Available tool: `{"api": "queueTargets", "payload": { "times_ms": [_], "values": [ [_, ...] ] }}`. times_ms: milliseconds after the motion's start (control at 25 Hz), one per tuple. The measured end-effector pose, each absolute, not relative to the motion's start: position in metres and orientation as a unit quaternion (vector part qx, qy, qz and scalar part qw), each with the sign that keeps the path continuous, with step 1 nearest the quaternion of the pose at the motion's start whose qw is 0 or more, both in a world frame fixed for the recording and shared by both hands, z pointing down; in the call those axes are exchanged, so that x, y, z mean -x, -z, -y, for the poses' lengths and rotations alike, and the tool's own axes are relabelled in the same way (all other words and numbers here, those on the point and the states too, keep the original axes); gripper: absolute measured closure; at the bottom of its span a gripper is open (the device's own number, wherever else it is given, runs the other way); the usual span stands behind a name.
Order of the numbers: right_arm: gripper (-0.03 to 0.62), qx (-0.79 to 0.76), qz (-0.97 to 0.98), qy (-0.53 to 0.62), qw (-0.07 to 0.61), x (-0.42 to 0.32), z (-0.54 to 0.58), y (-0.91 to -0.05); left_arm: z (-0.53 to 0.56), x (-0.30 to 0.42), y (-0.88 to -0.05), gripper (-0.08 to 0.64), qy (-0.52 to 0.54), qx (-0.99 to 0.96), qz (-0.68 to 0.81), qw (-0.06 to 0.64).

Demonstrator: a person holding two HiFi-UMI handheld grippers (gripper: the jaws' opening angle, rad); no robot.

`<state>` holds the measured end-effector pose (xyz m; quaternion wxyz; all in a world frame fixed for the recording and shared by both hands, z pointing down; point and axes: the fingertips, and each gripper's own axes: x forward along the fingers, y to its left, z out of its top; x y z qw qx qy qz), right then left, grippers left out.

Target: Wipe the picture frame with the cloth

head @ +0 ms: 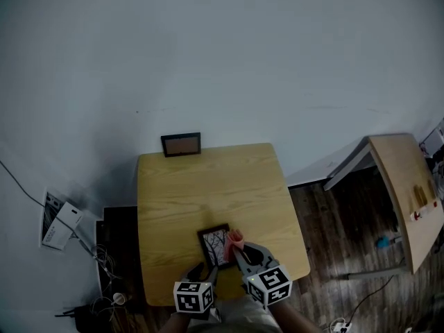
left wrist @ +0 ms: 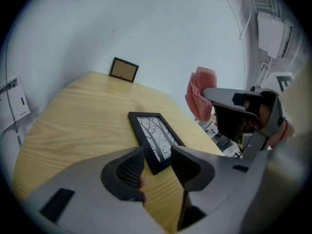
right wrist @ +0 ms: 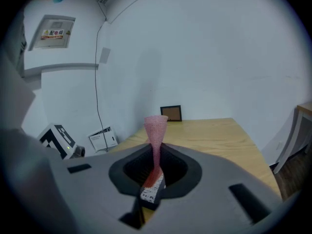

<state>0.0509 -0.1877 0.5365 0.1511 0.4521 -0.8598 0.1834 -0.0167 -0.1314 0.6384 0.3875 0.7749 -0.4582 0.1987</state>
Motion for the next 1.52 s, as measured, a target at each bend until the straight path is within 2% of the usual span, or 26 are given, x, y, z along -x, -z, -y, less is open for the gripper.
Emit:
{"api": "queueTargets", "payload": {
  "times_ms": [400,960,1200,1520],
  "values": [
    [0.574,-0.396,0.878,-0.181,0.202,-0.019,0.212,-0.574,0.137,0.013,-0.661,0.457,-0.223,-0.752,0.473,0.402],
    [0.574,-0.337,0.876,-0.179,0.295,0.02,0.224,-0.631,0.14,0.014,-0.663,0.466,-0.222,-0.745,0.481,0.406],
    [0.574,-0.331,0.86,-0.155,0.356,0.019,0.224,-0.649,0.139,0.014,-0.664,0.467,-0.223,-0.745,0.48,0.405],
    [0.574,-0.327,0.852,-0.156,0.377,0.018,0.226,-0.656,0.139,0.015,-0.664,0.468,-0.222,-0.745,0.48,0.407]
  ]
}}
